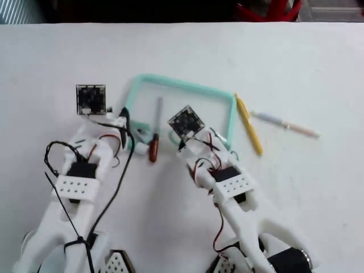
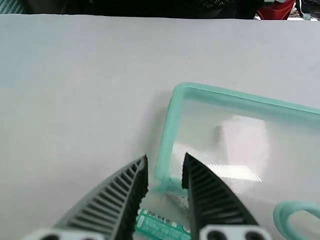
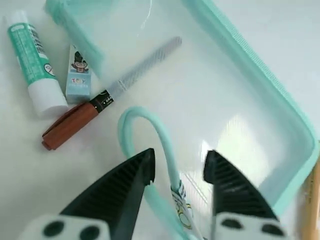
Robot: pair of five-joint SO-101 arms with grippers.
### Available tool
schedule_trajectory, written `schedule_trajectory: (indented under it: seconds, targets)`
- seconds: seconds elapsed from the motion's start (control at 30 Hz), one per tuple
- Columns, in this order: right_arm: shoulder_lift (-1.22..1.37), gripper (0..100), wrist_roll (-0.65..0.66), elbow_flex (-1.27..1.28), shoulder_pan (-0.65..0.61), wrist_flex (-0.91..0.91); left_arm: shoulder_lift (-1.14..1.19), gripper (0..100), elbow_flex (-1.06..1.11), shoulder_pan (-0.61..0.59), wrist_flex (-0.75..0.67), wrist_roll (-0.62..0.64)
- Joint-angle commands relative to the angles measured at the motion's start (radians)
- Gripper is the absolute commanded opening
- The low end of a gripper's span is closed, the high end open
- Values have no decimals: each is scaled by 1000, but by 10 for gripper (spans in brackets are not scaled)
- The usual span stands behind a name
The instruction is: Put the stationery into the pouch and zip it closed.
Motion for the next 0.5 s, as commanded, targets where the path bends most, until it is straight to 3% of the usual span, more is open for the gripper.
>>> schedule_trajectory:
  seconds: [0.0, 0.27, 0.47]
  targets:
    - [18, 251, -20, -46, -16, -8, -7, 135, -11, 7, -17, -9]
    - [298, 251, -14, -255, -16, -1, -7, 135, -11, 4, -18, -9]
    - [300, 206, -12, -276, -10, -10, -7, 135, -11, 7, -20, -9]
